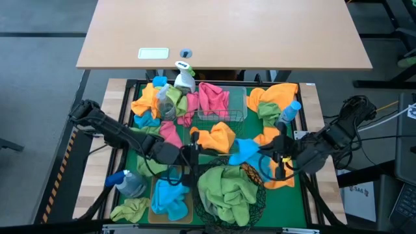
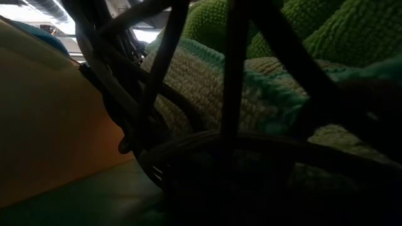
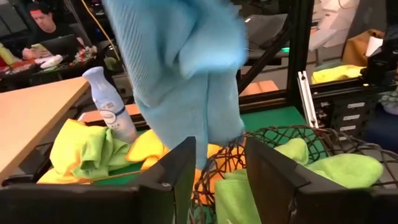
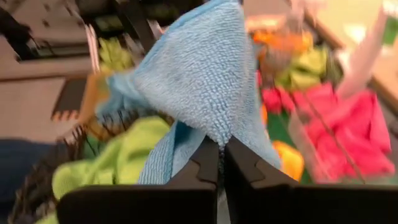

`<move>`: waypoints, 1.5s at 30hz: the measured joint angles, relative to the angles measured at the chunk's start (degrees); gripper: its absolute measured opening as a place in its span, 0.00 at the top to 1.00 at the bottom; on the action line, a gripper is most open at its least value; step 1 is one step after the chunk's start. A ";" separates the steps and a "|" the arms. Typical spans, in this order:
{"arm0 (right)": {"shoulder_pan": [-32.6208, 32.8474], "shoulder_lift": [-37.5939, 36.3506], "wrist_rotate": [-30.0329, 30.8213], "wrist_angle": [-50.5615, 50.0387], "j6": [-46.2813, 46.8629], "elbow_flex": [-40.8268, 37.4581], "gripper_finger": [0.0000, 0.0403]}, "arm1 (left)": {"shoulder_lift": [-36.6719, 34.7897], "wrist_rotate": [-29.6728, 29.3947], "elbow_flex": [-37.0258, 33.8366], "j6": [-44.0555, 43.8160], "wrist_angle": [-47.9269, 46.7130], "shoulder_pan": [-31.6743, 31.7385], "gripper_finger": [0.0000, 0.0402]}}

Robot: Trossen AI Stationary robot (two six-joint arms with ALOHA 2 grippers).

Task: Sort microfiber towel by color & place in baskets
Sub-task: Put the blue microfiber towel into the orange bin

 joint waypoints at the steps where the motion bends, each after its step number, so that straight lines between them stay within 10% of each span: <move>1: 0.00 0.00 0.35 2.17 -1.94 0.00 0.99 | 0.00 0.82 0.00 0.00 -0.02 0.46 0.66; 21: -1.52 1.04 -0.08 29.77 -24.88 0.00 0.98 | 0.00 16.36 -0.02 0.02 12.01 7.33 0.49; 33: -10.86 5.88 -12.04 35.85 -25.42 0.00 0.98 | 0.02 17.44 -0.02 0.11 19.78 8.16 0.49; 45: -12.76 6.25 -13.15 35.74 -25.33 0.00 0.98 | 0.02 16.66 -0.02 5.67 21.68 7.11 0.93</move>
